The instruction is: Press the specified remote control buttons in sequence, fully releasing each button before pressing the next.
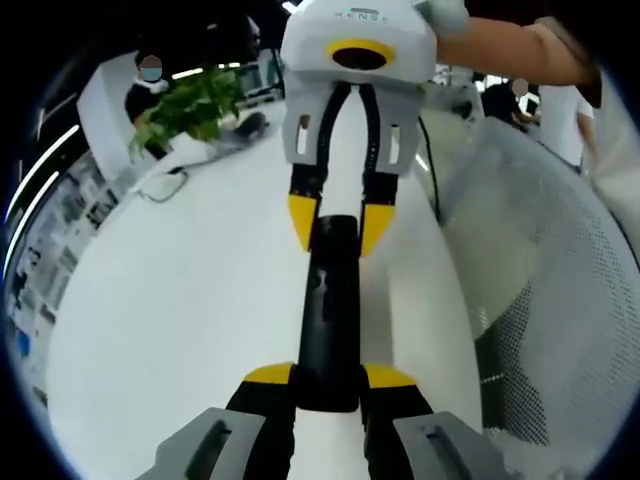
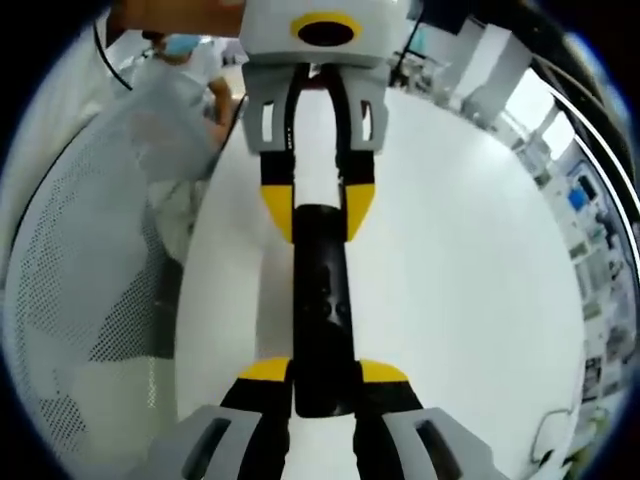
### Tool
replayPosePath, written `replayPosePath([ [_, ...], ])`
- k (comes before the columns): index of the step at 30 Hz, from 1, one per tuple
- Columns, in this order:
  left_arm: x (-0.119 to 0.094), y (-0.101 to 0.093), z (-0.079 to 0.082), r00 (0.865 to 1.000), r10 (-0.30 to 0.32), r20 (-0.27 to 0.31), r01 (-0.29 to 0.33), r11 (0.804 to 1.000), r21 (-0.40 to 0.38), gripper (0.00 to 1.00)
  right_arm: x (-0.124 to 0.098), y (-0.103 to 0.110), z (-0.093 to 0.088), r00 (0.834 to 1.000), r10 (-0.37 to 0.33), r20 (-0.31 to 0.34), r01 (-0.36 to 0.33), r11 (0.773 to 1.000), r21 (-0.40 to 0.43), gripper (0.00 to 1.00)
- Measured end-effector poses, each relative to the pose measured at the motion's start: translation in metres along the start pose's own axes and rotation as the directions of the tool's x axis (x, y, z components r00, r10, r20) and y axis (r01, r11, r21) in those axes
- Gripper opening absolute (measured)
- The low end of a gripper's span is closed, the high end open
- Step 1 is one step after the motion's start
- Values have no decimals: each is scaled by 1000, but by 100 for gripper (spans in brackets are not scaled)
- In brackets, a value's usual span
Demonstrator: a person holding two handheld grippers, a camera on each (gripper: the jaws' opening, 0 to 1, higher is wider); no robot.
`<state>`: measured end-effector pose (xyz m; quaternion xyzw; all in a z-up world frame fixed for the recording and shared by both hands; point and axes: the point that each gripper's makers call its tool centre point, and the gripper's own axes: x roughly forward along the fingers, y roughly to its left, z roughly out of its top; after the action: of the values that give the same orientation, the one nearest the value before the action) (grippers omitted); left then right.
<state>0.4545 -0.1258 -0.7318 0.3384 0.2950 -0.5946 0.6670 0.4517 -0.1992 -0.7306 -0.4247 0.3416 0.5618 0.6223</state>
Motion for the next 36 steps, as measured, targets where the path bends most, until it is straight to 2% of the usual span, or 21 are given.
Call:
replayPosePath([
  [22, -16, 34, 13, 999, 37, 8, -37, 999, 21, 23, -16, -36, 8, 999, -44, 19, 45, 999, -17, 20],
  [36, -25, 68, 18, 998, 64, -3, -64, 997, 36, 23, -22, -71, 16, 996, -80, 37, 81, 996, -27, 20],
])
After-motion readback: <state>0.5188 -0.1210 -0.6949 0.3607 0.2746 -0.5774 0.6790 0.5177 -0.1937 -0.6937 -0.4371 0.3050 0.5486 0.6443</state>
